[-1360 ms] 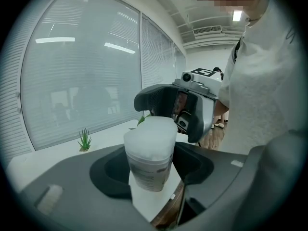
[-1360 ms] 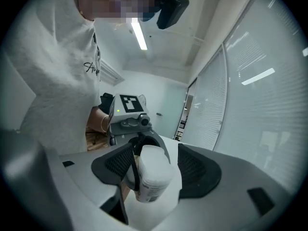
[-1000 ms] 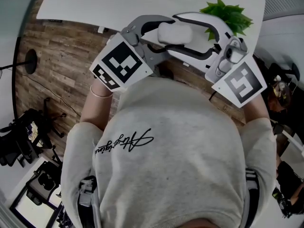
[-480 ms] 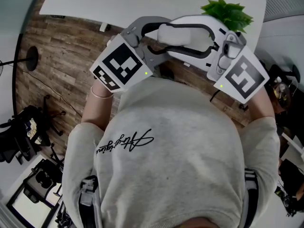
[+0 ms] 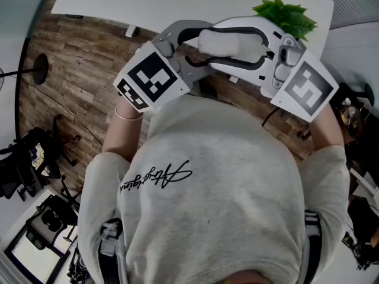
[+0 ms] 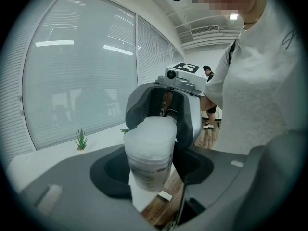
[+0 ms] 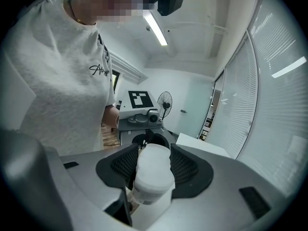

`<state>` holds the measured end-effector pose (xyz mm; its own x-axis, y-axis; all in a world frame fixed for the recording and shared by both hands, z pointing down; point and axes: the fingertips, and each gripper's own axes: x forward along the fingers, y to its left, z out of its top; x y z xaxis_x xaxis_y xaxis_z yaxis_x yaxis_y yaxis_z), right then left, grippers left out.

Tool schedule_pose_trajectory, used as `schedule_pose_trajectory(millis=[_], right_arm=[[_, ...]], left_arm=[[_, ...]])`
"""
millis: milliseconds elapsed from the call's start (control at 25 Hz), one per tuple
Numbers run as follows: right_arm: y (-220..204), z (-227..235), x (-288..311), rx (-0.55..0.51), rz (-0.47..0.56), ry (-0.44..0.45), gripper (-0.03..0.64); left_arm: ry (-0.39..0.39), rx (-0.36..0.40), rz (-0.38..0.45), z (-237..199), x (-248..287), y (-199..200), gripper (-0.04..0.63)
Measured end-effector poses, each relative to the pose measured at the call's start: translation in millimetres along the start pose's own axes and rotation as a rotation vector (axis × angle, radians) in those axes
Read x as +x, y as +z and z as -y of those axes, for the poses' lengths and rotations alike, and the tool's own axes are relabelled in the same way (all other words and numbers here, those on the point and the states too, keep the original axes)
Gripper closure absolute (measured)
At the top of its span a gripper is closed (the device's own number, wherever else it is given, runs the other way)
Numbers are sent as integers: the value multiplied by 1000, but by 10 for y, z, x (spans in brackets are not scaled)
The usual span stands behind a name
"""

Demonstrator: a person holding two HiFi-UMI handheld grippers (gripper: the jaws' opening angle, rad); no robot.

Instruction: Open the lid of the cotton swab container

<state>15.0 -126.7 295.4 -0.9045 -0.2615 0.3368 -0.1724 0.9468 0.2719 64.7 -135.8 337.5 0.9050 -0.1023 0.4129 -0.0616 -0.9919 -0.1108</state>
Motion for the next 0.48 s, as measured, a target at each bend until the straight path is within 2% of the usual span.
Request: schedule_pose_trajectory(millis=[200,360,480], right_arm=[[-44,-26,-13,98,47,-10,407],[-15,-37,10,25,-28,24,410],[-11,-49,10,53,-42,28,410]], left_arm=[[7,16,2,20,-17,-7,348],[0,21,17,54,7,-26,350],[-11,21,33,77,17,-34,350]])
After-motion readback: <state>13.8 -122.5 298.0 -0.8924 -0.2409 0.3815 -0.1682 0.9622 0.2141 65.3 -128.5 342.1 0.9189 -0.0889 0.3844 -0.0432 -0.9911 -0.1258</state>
